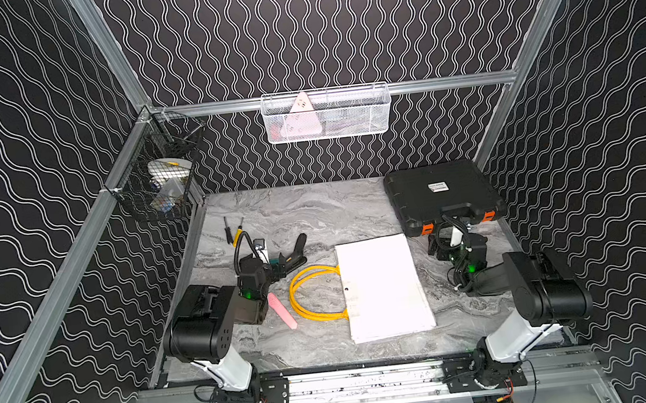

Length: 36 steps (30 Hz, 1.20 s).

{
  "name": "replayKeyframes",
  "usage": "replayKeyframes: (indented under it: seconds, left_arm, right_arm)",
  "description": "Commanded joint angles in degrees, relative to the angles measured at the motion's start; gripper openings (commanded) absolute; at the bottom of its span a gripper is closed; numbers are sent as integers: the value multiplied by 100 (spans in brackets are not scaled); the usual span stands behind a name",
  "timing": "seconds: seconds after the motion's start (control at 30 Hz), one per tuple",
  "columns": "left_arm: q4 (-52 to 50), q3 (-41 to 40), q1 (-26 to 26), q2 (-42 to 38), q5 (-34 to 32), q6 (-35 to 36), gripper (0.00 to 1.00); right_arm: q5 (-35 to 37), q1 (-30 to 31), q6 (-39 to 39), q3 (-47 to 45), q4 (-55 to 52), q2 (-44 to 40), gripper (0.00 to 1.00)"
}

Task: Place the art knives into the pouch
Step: Open the pouch at the center of the board.

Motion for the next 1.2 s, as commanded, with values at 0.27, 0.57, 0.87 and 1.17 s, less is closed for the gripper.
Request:
replayKeyframes:
  seconds: [0.27, 0.57, 0.87, 1.17]
  left_arm:
    - [157, 25, 17, 8, 65, 20, 98]
    - [183, 15, 61, 7, 67, 10, 98]
    - [755, -471, -600, -579, -1390, 288, 98]
    - [-4573, 1942, -1168, -2390, -1360, -2106, 98]
  right_arm:
    - [168, 12, -13, 44, 217, -9, 100]
    - [275, 10, 42, 47, 189, 13, 100]
    - [1743, 213, 553, 780, -2111, -1495, 100]
    - [-2894, 262, 2276, 2580, -3879, -1641, 100]
